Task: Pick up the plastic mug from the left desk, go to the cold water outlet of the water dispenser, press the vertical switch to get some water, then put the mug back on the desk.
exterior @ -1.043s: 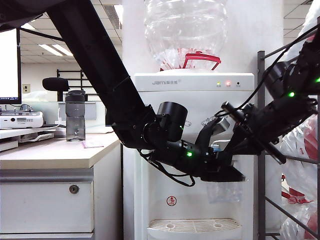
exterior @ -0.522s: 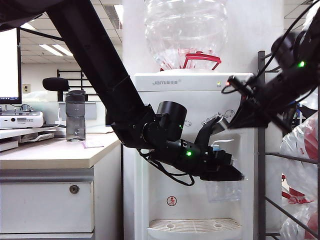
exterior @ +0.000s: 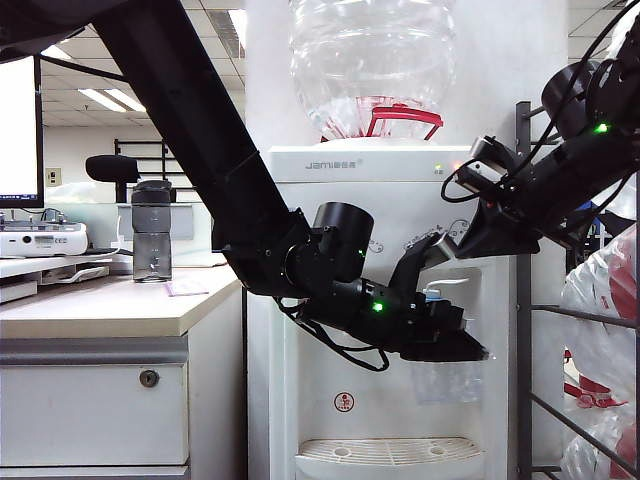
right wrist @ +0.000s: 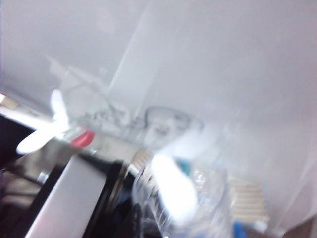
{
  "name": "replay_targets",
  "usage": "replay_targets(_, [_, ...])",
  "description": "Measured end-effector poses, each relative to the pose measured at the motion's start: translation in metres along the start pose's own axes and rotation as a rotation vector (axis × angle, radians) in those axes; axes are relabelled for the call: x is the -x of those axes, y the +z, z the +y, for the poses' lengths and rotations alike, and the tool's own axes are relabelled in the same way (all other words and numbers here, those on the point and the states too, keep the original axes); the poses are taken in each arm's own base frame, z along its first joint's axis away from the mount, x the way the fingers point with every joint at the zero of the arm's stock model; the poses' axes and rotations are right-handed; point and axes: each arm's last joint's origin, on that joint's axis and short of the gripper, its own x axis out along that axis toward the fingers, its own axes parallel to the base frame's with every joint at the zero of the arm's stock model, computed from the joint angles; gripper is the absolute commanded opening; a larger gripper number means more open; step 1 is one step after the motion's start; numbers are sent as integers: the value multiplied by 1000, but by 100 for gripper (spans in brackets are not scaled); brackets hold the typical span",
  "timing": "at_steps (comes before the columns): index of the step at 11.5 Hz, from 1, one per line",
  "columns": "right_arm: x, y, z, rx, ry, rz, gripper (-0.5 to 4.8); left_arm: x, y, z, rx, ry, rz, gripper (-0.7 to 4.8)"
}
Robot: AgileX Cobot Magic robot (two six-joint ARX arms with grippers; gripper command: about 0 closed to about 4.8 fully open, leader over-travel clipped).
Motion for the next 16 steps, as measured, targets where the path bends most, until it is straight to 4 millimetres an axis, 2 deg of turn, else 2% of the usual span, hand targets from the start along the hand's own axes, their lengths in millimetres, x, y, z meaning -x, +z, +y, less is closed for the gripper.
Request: replay_targets(16, [-26, -18, -15, 28, -5, 5, -5, 0, 1, 0, -2, -1, -2, -6])
